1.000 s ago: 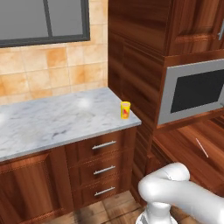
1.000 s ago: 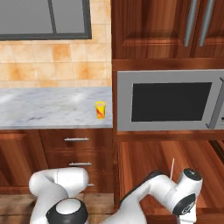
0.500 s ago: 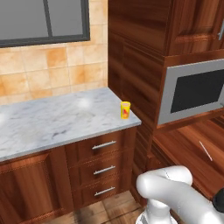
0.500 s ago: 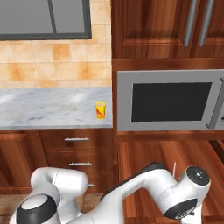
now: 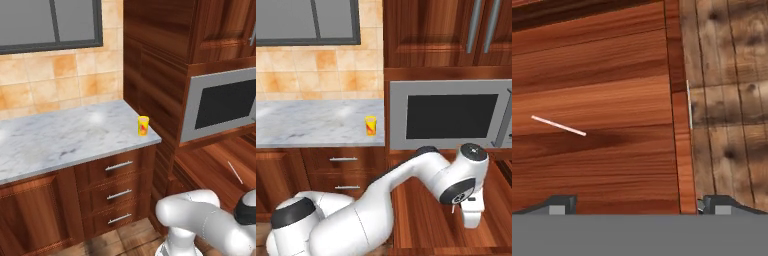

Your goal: Pick up the straw from the right drawer and put it inside the smoothie cup.

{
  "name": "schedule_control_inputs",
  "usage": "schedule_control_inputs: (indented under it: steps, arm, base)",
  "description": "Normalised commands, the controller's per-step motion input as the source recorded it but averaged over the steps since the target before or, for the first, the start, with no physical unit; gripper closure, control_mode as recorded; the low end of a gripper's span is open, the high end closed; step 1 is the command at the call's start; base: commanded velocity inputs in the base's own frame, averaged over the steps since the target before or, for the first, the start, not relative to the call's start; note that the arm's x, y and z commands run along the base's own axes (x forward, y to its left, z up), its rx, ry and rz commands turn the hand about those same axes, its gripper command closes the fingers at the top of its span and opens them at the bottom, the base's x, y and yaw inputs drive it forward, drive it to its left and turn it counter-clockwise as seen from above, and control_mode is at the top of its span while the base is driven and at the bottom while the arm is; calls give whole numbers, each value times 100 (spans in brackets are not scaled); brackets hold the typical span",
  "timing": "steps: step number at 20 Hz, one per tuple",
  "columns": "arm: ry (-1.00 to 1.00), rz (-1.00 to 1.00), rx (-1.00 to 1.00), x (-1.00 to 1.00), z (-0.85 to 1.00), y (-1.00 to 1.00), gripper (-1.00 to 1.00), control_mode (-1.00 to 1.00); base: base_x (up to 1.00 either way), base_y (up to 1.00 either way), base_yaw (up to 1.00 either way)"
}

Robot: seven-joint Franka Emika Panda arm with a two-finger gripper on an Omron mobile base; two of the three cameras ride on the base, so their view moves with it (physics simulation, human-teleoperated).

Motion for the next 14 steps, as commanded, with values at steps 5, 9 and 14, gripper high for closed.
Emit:
schedule_control_inputs:
  steps: [5,9,14]
  arm:
    - [32,23,0,98,33,-65,-100,-100]
    - [5,41,0,38,-32,-67,-100,-100]
    - [0,22,0,55,-72,-10,-100,-100]
  base:
    - [0,0,0]
    - [0,0,0]
    - [0,0,0]
